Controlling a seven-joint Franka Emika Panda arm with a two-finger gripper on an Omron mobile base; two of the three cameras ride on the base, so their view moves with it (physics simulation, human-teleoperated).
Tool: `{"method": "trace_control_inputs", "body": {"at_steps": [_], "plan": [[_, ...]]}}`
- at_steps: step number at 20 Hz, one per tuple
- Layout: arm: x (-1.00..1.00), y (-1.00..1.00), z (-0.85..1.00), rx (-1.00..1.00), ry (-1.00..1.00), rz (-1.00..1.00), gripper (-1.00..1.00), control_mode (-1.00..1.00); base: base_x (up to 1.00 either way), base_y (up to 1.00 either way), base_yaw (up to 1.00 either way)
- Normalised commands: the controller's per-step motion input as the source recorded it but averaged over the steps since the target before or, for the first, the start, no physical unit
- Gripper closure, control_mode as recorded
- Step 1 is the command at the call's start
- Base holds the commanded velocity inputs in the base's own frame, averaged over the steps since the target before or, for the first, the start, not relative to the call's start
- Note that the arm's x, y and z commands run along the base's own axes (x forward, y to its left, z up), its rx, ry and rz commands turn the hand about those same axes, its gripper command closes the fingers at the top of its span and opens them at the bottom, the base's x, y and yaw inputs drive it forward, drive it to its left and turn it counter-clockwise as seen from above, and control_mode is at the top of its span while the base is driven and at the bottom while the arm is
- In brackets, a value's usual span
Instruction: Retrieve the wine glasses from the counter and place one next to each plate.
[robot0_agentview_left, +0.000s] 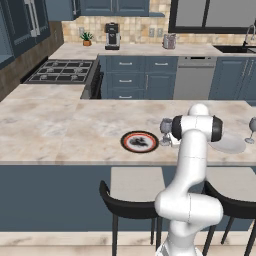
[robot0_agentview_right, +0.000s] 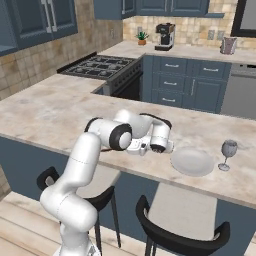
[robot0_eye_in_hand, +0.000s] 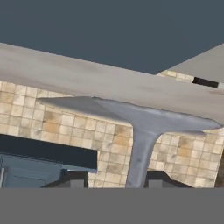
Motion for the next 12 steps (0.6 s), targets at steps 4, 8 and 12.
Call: {"method": "trace_control_inputs", "body": {"at_steps": [4, 8, 12], "plan": [[-0.03, -0.01, 0.00, 0.01, 0.00, 0.00, -1.00, -1.00, 0.00, 0.00, 0.00], [0.00, -0.10, 0.00, 0.00, 0.00, -0.03, -1.00, -1.00, 0.00, 0.00, 0.00], [0.00, -0.49, 0.00, 0.00, 0.00, -0.14, -1.00, -1.00, 0.00, 0.00, 0.00]]}}
